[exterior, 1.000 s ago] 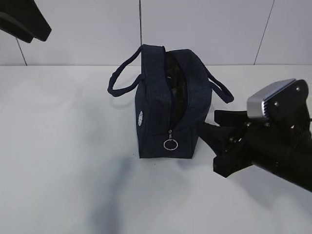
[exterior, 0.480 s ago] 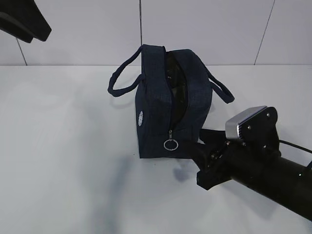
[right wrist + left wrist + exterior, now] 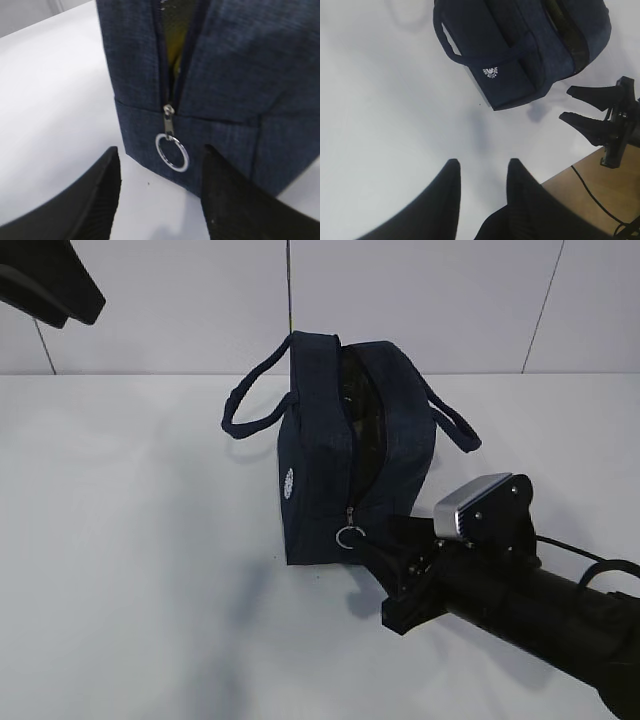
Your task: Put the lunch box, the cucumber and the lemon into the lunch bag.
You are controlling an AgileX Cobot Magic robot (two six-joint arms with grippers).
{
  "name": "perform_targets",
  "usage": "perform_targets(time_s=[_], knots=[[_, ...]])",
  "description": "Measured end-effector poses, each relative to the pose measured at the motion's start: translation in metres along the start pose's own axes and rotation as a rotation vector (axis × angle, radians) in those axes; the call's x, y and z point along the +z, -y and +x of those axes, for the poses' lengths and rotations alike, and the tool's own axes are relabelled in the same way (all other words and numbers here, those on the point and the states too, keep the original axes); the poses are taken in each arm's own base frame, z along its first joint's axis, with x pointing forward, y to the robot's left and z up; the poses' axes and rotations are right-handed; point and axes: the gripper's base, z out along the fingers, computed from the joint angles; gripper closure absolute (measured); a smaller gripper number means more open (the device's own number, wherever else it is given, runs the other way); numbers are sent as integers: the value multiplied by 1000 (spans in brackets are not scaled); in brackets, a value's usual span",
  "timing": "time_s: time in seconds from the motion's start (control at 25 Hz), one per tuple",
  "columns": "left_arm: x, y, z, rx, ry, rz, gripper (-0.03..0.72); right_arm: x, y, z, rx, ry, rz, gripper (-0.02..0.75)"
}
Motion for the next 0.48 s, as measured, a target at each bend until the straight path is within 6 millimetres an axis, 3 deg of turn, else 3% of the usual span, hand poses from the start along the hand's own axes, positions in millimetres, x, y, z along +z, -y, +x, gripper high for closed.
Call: perform_targets(time_s=[0.48], knots=[[0,0,0,-1,0,0,461,19,5,-5,-28,-68,13,331]])
